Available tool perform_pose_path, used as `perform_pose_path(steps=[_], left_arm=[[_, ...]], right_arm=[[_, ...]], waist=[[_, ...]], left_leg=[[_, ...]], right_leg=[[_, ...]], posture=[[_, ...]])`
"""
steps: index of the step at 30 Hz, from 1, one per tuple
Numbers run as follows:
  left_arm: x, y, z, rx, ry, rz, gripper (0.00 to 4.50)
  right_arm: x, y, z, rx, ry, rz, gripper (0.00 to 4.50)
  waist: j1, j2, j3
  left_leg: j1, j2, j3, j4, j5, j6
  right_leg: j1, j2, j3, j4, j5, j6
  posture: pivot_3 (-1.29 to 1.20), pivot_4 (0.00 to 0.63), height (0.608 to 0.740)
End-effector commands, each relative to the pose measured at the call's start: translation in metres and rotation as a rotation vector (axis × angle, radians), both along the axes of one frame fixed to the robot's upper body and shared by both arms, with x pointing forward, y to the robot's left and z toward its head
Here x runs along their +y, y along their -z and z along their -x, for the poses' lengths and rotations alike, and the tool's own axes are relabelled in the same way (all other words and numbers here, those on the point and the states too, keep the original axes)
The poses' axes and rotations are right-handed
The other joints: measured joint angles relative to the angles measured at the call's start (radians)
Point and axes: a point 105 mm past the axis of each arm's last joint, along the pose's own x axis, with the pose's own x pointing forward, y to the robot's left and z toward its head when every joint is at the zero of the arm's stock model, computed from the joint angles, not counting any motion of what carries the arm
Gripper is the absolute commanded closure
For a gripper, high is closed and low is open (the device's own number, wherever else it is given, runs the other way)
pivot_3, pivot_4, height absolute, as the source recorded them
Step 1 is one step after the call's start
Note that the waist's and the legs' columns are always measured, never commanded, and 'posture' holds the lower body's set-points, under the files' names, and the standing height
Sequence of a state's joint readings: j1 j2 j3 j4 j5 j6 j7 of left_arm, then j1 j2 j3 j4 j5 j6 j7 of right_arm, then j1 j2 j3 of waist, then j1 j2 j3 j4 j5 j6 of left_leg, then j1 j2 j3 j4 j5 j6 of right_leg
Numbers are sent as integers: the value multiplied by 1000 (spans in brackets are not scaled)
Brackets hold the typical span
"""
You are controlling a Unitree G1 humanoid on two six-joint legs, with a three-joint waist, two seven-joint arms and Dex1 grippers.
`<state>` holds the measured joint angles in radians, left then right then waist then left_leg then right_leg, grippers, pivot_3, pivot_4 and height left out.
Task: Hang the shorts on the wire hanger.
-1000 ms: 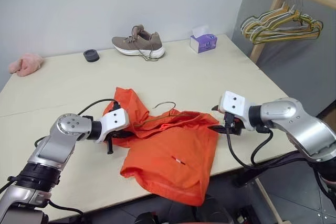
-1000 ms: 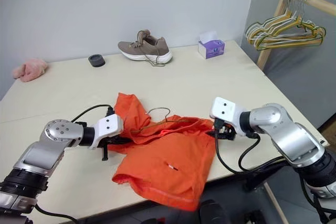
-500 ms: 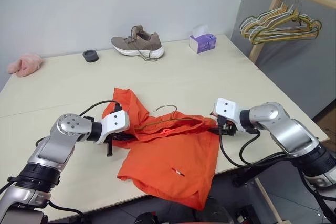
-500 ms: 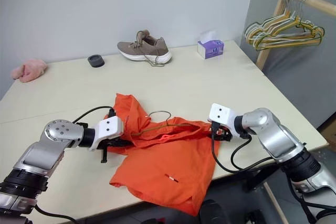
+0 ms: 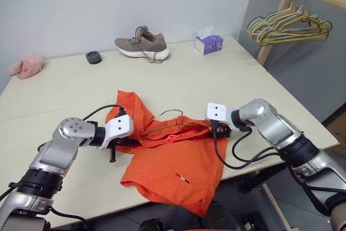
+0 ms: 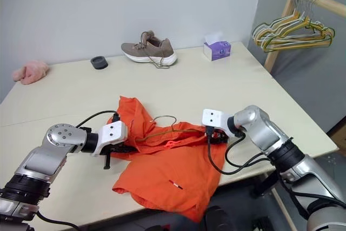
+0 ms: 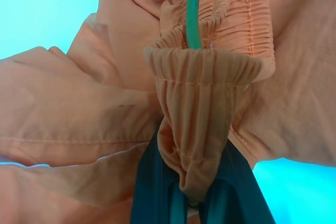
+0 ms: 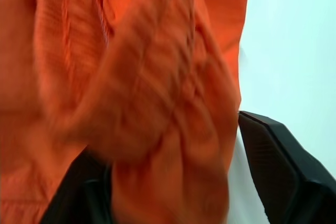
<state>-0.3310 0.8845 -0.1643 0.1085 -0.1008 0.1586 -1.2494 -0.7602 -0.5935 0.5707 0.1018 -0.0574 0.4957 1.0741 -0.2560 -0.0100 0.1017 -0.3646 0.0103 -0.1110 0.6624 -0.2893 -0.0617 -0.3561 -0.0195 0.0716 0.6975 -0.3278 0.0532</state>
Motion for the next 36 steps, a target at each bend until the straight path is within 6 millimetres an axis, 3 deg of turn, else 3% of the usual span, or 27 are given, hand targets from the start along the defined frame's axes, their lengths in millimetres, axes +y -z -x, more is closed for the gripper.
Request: perform_pose_path(steps=[1, 6, 7, 12, 17, 21, 26, 31, 36], left_arm=[[-8, -12, -3, -42, 35, 22, 4500], [-10, -13, -4, -43, 32, 45, 4500], [-11, -14, -4, -41, 34, 62, 4500], [-16, -23, -13, -78, -11, 159, 4500], [-18, -32, -13, -77, -21, 235, 3099], [-4, -44, -23, -163, -94, 277, 1915], [20, -76, -33, -215, -265, 468, 1915], [40, -91, -37, -237, -375, 543, 1915], [36, -102, -39, -222, -384, 632, 1915]], right_arm=[[9, -16, -2, -36, -45, -24, 2537], [11, -21, 2, -21, -68, -35, 4325], [11, -24, 3, -15, -72, -42, 4470], [7, -36, 10, 8, -78, -71, 4470], [0, -40, 14, 30, -46, -94, 4500], [-13, -40, 13, 60, 20, -115, 4500], [-38, -35, 12, 116, 159, -160, 4500], [-50, -30, 14, 178, 289, -245, 4500], [-80, -27, 15, 205, 496, -334, 4500]], waist=[[0, 0, -1], [0, 0, -1], [-1, 0, -1], [-1, 0, -3], [-8, -1, -6], [-18, -1, -7], [-19, -2, -7], [-21, -2, -8], [-17, -2, -8]], left_leg=[[0, 0, 0, 0, 0, 0], [0, 0, -1, 0, 0, 0], [0, 0, -1, 0, 0, 0], [0, 0, -1, 0, 0, 0], [0, 1, -2, 1, 0, 0], [0, 0, -1, 1, 0, 0], [0, 0, -2, 1, 0, 0], [0, 0, -2, 1, 0, 0], [0, 0, -2, 1, 0, 0]], right_leg=[[0, 0, 0, 0, 0, 0], [0, -1, 0, 0, 0, 0], [0, -1, 0, 0, 0, 0], [0, -2, -1, 0, 0, 0], [0, -2, -1, 0, 0, 0], [0, -2, -1, 0, 0, 0], [1, -2, -1, 0, 0, 0], [1, -2, -1, 0, 0, 0], [1, -2, -1, 1, 0, 0]], posture=[[-247, 19, 740], [-251, 12, 740], [-251, 12, 740], [-255, 6, 740], [-259, 6, 740], [-260, 8, 740], [-264, 14, 740], [-266, 17, 740], [-275, 23, 740]])
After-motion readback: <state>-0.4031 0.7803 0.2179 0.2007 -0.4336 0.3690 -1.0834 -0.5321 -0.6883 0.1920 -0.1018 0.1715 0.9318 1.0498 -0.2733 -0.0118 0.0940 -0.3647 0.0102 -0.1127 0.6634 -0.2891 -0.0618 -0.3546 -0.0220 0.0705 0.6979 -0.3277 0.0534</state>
